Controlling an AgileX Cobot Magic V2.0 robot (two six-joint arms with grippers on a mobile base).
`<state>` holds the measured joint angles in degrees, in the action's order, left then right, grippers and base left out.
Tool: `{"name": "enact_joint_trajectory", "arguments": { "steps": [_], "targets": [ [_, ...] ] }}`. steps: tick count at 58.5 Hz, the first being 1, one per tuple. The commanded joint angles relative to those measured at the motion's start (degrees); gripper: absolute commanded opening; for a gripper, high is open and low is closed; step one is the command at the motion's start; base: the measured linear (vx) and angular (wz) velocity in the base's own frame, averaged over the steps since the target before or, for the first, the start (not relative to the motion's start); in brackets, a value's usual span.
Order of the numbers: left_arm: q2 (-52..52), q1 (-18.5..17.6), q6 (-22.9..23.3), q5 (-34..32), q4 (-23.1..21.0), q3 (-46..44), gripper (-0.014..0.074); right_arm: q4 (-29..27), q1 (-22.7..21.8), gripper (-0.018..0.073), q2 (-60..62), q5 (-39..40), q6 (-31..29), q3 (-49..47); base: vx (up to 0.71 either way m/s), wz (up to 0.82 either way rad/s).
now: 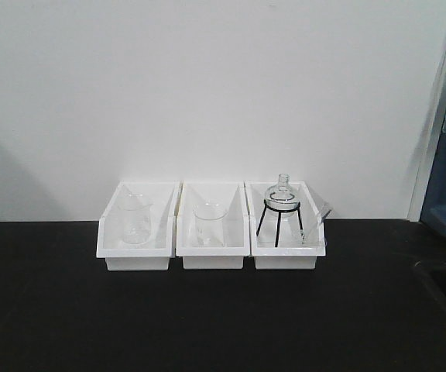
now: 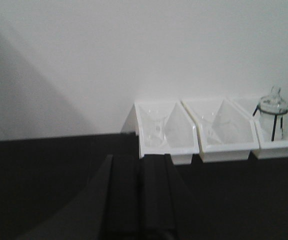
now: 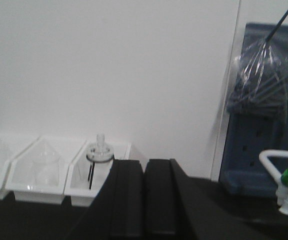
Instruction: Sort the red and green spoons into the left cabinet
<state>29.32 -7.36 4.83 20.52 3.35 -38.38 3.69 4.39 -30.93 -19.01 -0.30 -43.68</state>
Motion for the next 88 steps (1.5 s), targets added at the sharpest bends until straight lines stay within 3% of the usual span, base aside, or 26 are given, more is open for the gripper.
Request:
{"name": "enact_joint_trajectory", "arguments": {
  "steps": [1, 18, 28, 37, 50, 60, 65, 71, 79, 88],
  "targets": [
    [4.8, -0.1, 0.0, -3.3, -0.7, -2.3, 0.0002, 0.7, -0.3, -0.0004, -5.1, 2.8, -0.6, -2.6, 0.0, 0.0],
    [12.1, -0.1, 0.1, -2.2, -3.4, -2.2, 0.0012, 0.5, -0.3, 0.0001, -12.9, 3.3, -0.3, -2.6, 0.0, 0.0],
    [13.8, -0.1, 0.1, -2.7, -4.7, -2.2, 0.0074, 0.3, -0.3, 0.0064, -14.1, 3.3, -0.3, -2.6, 0.0, 0.0],
    [14.6, -0.1, -0.1, -3.4, -5.1, -2.2, 0.0193, 0.3, -0.3, 0.0222, -14.1, 3.3, -0.3, -2.6, 0.0, 0.0],
    [16.3, -0.1, -0.1, -3.0, -8.1, -2.2, 0.0457, 0.3, -0.3, 0.0575, -14.1, 6.8, 0.3, -2.6, 0.0, 0.0],
    [18.9, -0.1, 0.0, -2.3, -12.0, -2.2, 0.058, -0.2, -0.3, 0.0723, -14.1, 10.0, 0.7, -2.6, 0.0, 0.0],
    [20.9, -0.1, -0.1, -1.3, -14.4, -1.9, 0.0595, -2.7, -0.3, 0.0728, -14.1, 12.0, 2.3, -2.6, 0.0, 0.0],
    [22.6, -0.1, -0.6, -4.8, -16.3, 1.9, 0.0593, -4.3, -0.3, 0.0715, -14.4, 13.9, 2.5, -2.6, 0.0, 0.0],
    [23.0, -0.2, -0.6, -15.9, -19.6, 10.8, 0.0584, -3.7, -0.3, 0.0674, -15.1, 14.7, 1.9, -2.6, 0.0, 0.0],
    [23.0, -3.2, 0.3, -30.3, -21.0, 20.8, 0.0571, -3.7, -0.3, 0.0611, -16.4, 15.3, -1.3, -2.6, 0.0, 0.0]
  ]
}}
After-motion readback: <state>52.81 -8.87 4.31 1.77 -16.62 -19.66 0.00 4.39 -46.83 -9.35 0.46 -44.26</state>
